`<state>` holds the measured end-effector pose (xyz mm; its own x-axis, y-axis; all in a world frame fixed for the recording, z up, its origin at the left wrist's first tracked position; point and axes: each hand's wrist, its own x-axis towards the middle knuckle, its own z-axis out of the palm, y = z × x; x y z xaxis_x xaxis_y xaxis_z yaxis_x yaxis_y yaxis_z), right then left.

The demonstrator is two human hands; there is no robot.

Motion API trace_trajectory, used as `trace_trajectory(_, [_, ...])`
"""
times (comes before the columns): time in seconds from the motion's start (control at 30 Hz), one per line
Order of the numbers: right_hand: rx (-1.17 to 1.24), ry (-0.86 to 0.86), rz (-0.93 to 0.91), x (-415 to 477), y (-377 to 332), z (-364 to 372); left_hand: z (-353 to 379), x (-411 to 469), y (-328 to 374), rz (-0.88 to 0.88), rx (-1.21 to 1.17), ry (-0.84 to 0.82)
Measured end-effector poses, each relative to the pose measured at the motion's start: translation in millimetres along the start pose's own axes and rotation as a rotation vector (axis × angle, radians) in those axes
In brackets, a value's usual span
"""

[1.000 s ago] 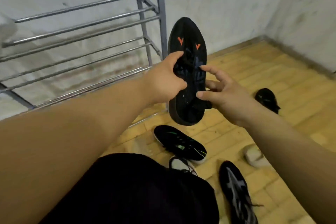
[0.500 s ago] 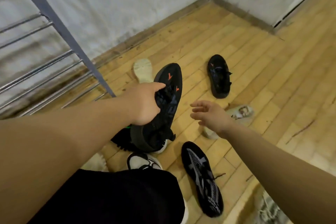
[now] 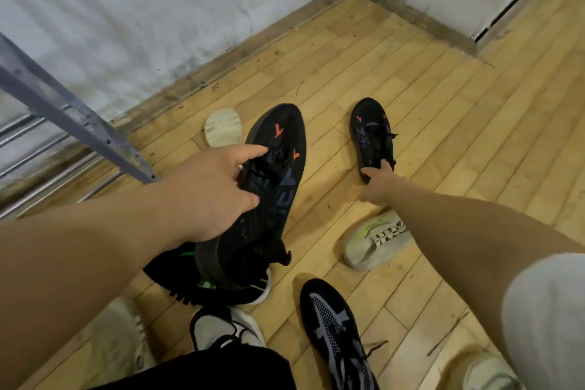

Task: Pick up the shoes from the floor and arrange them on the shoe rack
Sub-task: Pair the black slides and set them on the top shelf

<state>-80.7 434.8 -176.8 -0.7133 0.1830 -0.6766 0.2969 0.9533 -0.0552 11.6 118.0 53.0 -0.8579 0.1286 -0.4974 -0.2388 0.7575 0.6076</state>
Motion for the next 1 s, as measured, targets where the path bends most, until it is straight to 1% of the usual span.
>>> trace_trajectory(0.07, [0.057, 0.038, -0.016, 5, 0, 7, -3, 3, -6, -0.031, -0.024, 0.017])
trace_trajectory(0.13, [0.122, 0.124, -0.034, -1, -4, 14, -5, 5, -11, -0.064, -0.025, 0.029])
trace_trajectory(0.2, [0.138, 0.174, -0.066, -14, -10, 22, -6, 8, -15, -0.086, -0.015, 0.037])
trace_trajectory(0.3, [0.16, 0.132, -0.156, -47, -23, 39, -6, 10, -17, -0.099, 0.008, 0.038])
trace_trajectory(0.37, [0.161, 0.039, -0.243, -73, -34, 55, -5, 10, -18, -0.104, 0.03, 0.037])
trace_trajectory(0.4, [0.168, 0.002, -0.255, -83, -39, 64, -5, 10, -19, -0.105, 0.043, 0.035])
trace_trajectory(0.47, [0.184, 0.024, -0.186, -93, -46, 80, -5, 9, -23, -0.11, 0.058, 0.025])
trace_trajectory(0.53, [0.221, 0.064, -0.043, -89, -55, 88, -6, 7, -27, -0.119, 0.071, 0.022])
trace_trajectory(0.67, [0.29, -0.003, 0.139, -64, -86, 88, -11, 2, -37, -0.128, 0.072, 0.03])
trace_trajectory(0.73, [0.276, -0.035, 0.204, -59, -100, 84, -14, 1, -42, -0.128, 0.065, 0.028])
trace_trajectory(0.8, [0.207, -0.027, 0.224, -64, -106, 87, -19, -1, -45, -0.126, 0.07, 0.035])
trace_trajectory(0.87, [0.076, 0.031, 0.155, -71, -104, 99, -24, -3, -47, -0.12, 0.076, 0.04])
trace_trajectory(0.93, [-0.05, 0.071, 0.034, -82, -101, 116, -27, -4, -49, -0.104, 0.077, 0.042])
trace_trajectory(1.0, [-0.117, 0.075, -0.085, -94, -99, 132, -29, -6, -52, -0.09, 0.076, 0.038])
